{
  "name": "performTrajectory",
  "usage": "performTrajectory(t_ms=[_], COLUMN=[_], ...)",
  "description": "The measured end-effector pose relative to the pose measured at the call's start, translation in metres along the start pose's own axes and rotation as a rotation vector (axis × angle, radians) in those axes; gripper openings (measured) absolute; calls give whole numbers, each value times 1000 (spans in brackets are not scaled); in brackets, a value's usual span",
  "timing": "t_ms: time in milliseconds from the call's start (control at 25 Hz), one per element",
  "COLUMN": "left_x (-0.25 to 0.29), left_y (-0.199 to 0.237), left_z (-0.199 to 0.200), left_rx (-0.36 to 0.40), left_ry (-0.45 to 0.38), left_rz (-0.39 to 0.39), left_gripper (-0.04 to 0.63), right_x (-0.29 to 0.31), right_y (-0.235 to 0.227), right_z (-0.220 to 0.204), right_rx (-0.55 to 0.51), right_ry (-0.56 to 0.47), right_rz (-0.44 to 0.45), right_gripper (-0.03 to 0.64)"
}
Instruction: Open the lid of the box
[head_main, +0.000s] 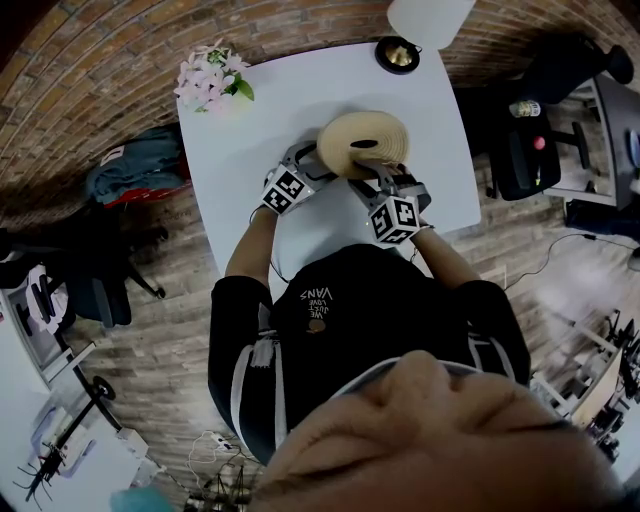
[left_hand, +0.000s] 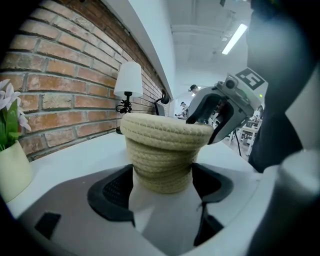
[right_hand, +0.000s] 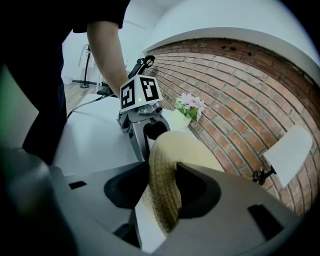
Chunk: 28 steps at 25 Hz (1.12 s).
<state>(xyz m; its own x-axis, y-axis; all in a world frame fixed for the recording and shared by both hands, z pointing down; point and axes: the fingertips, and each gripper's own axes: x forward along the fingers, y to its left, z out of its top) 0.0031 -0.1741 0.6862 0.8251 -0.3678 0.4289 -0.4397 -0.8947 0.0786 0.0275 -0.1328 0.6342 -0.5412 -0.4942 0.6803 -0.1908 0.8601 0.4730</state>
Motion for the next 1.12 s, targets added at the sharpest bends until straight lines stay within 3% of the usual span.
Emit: performTrajectory(t_ms=[1120], left_x=[0], left_y=[-3], left_z=[0], left_rx=[-43], left_ry=[26], left_rz=[4], left_gripper=[373], right_x=[-41], right_y=[-50], right_z=[32], right_rx=[146], right_ry=[-149], right_rz=[-145], right_gripper=[91])
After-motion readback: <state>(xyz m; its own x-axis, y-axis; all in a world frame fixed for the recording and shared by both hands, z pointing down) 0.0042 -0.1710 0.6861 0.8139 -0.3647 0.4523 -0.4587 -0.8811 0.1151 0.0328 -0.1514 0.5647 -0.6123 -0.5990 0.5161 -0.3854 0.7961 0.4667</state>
